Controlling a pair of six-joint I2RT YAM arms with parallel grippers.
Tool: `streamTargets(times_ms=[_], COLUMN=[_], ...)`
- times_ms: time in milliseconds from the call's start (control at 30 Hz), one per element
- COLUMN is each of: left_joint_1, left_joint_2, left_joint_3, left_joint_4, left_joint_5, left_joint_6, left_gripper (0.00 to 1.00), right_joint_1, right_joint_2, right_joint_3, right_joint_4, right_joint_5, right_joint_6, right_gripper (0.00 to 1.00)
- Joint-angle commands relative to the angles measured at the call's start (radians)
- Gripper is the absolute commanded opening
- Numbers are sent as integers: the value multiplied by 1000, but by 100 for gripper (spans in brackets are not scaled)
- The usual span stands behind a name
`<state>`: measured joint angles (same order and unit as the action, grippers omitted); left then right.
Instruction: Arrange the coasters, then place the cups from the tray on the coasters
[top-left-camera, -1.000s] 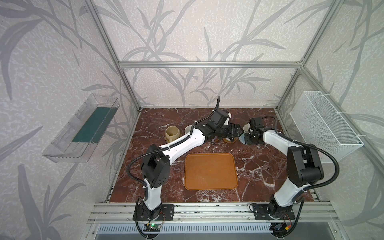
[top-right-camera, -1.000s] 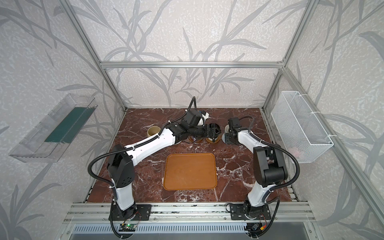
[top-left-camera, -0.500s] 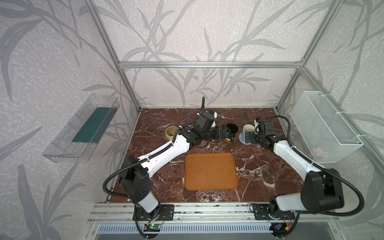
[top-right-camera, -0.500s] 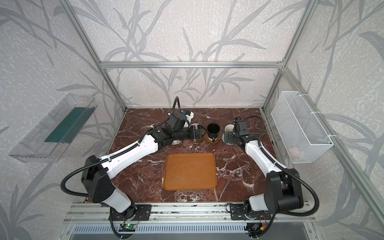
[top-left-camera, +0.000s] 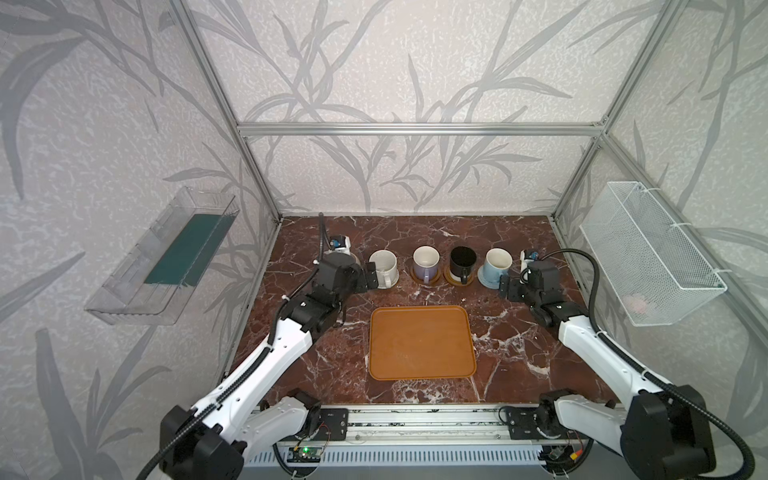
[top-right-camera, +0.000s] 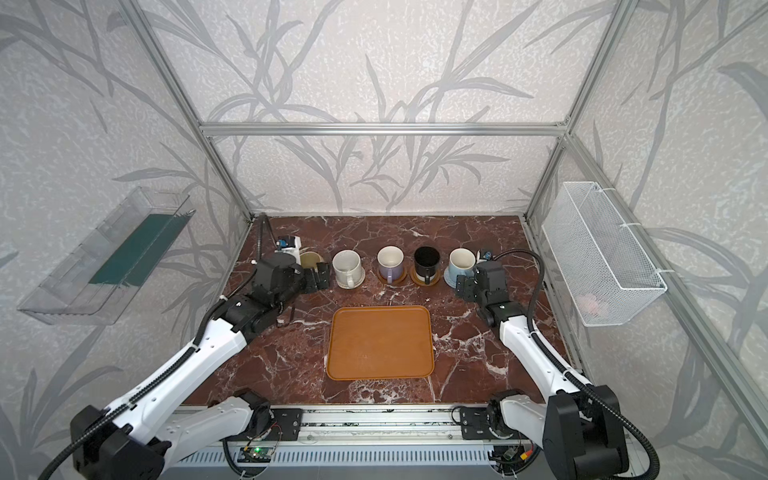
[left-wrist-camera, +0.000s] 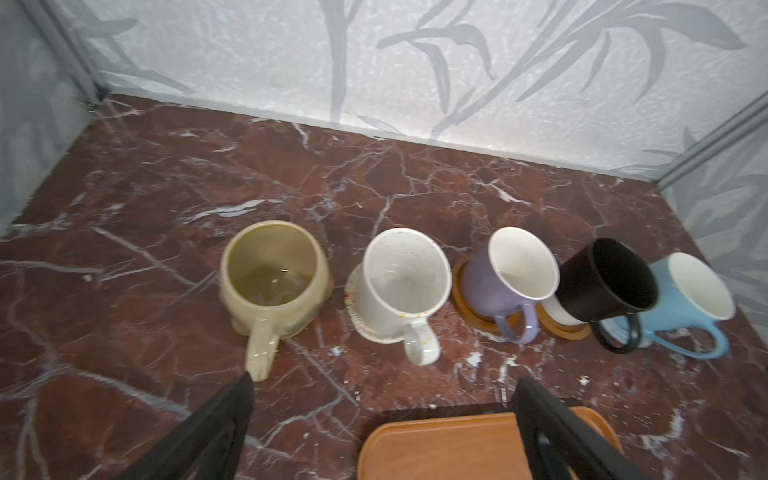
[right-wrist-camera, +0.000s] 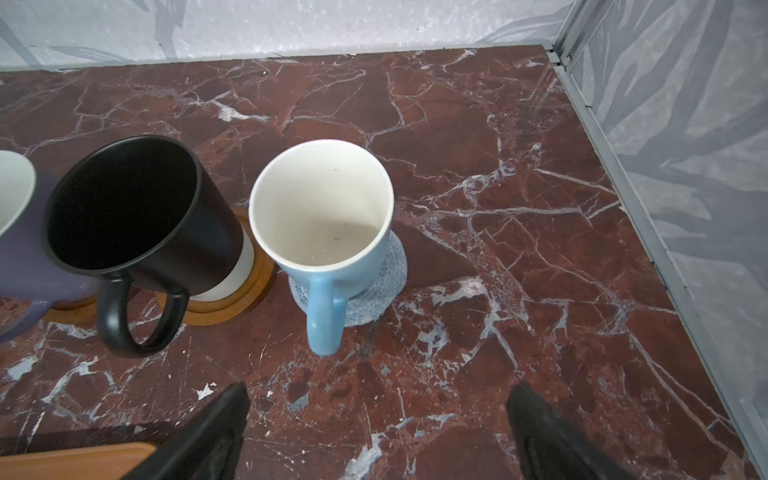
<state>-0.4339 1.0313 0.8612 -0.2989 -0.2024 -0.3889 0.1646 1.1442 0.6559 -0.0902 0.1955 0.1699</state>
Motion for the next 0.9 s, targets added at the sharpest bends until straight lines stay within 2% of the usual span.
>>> streamTargets(times_ms=[0,67,133,267,467,533,667,867], left_joint_1=[29,35,42,97,139,169,236,363], left_joint_2=[-50,-99,-151,-184,-118,-73,14,196], left_joint_3=[-88,-182,-268,-343,-485,-507,-561,-609], left_joint_4=[22,95,169,243,570,642,816,1076], left_joint_5=[-80,-123,-203,-291,-337,-363,-303,-161], left_joint_6=[99,150,199,191,354,330,358,337], left_gripper=[99,99,99,99,99,99,99,99], right_joint_1=[-8,-8,-10,-22,-52,-57,-74,-80], right_joint_2=[12,20,32,79,188,189,204,242], right_joint_3=[-33,-36,-75,-112,-70,-112,-196,-199], right_joint_4=[56,45,130,248,269,362,578,658], right_joint_5=[32,25,38,56,12,-1,-33,-49], right_joint_6=[1,-9,-42,-53,-105,-123,-147,-161], right_gripper=[93,92,92,92,92,92,93,95])
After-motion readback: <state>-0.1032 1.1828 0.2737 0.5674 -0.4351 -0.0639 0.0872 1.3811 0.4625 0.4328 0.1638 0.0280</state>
